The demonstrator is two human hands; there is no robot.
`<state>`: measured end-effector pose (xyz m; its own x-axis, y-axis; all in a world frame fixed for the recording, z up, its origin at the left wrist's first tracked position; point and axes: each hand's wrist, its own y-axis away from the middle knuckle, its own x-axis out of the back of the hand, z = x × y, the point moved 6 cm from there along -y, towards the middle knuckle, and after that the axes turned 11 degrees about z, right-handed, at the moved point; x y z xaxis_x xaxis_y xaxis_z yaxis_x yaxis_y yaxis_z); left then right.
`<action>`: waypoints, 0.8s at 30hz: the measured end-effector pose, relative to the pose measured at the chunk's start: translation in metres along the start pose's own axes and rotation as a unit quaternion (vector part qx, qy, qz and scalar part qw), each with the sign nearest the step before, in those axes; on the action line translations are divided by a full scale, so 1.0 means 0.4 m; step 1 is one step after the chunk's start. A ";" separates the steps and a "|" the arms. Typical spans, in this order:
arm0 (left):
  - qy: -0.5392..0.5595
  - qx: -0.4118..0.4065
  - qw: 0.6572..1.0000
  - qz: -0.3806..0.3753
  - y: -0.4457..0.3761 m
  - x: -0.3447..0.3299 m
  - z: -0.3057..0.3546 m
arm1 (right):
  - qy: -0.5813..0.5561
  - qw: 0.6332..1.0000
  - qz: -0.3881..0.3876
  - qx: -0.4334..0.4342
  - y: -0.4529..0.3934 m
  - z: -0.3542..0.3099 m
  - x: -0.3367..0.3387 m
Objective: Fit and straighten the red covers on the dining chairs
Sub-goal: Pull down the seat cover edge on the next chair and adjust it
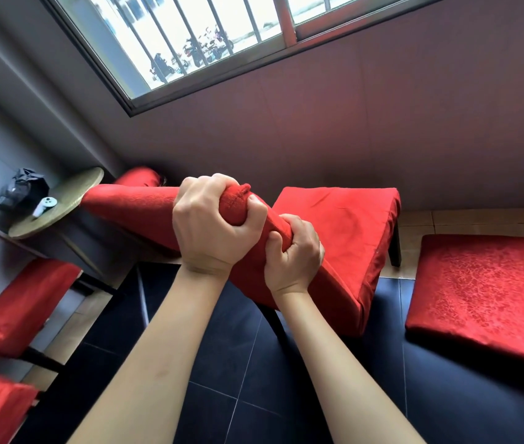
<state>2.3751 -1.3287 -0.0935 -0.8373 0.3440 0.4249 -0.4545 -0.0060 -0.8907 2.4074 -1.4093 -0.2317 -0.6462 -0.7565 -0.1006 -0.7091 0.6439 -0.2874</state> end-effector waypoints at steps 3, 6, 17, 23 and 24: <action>0.003 -0.003 1.000 -0.004 0.013 -0.003 0.032 | 0.003 1.000 0.001 -0.003 -0.005 0.008 0.026; 0.004 -0.004 1.000 -0.011 0.026 -0.007 0.056 | 0.001 1.000 0.007 -0.007 -0.007 0.013 0.054; 0.004 -0.005 1.000 -0.016 0.060 -0.020 0.104 | -0.048 0.999 -0.011 0.020 -0.023 0.032 0.105; -0.005 0.003 1.000 -0.027 0.065 -0.016 0.105 | -0.047 0.998 -0.040 0.026 -0.023 0.033 0.106; -0.005 0.004 1.000 -0.031 0.065 -0.016 0.107 | -0.044 0.998 -0.046 0.026 -0.024 0.035 0.106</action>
<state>2.3557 -1.3711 -0.1127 -0.8108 0.3348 0.4802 -0.5074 0.0070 -0.8617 2.3905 -1.4491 -0.2465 -0.5508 -0.8202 -0.1546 -0.7469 0.5670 -0.3473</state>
